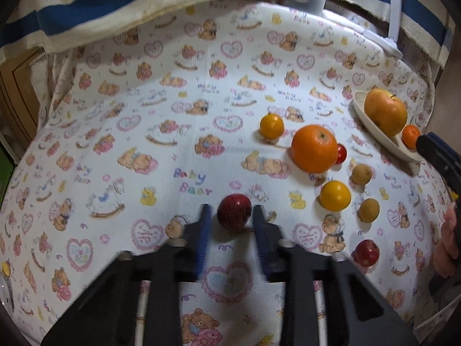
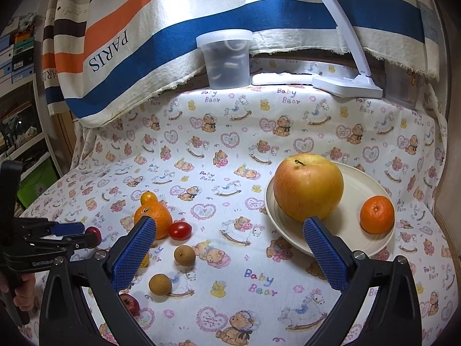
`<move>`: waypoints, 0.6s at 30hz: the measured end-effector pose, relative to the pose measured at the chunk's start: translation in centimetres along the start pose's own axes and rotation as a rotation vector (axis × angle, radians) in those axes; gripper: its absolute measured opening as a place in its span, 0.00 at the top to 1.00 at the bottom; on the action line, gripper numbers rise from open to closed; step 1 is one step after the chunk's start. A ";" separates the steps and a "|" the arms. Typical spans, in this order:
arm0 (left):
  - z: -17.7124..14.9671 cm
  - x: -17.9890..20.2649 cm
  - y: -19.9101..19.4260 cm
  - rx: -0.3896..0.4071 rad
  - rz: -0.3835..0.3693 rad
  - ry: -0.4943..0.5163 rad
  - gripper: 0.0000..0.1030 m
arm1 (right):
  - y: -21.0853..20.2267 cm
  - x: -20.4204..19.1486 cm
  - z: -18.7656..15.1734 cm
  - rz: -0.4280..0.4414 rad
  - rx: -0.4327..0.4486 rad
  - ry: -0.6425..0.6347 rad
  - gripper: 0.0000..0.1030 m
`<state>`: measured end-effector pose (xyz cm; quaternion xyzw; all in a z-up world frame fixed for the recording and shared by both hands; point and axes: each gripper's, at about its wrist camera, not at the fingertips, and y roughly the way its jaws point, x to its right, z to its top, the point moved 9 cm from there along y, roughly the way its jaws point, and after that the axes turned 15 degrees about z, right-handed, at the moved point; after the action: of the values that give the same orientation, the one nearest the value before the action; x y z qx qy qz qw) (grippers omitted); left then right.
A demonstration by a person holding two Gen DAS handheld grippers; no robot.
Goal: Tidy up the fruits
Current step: 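Move the left gripper to the red plum and close on it, then lift the red plum with the left gripper while the right gripper grasps a brown fruit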
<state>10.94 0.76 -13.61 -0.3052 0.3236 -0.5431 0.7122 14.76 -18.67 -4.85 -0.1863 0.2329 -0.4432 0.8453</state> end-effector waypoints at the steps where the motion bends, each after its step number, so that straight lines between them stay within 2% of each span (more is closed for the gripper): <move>1: -0.1 0.1 0.1 0.001 -0.003 0.001 0.78 | 0.0 0.0 0.0 0.000 -0.002 0.000 0.00; 11: 0.2 0.5 0.2 0.023 0.004 0.021 0.80 | 0.2 0.0 -0.2 -0.005 -0.015 -0.015 0.00; 18: 3.0 0.8 -3.5 0.161 0.016 0.041 0.80 | 0.2 0.1 -0.2 0.020 -0.022 0.015 0.00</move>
<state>11.47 -0.60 -9.18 -0.2330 0.2958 -0.5677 0.7320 14.88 -18.69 -5.13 -0.1899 0.2459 -0.4333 0.8460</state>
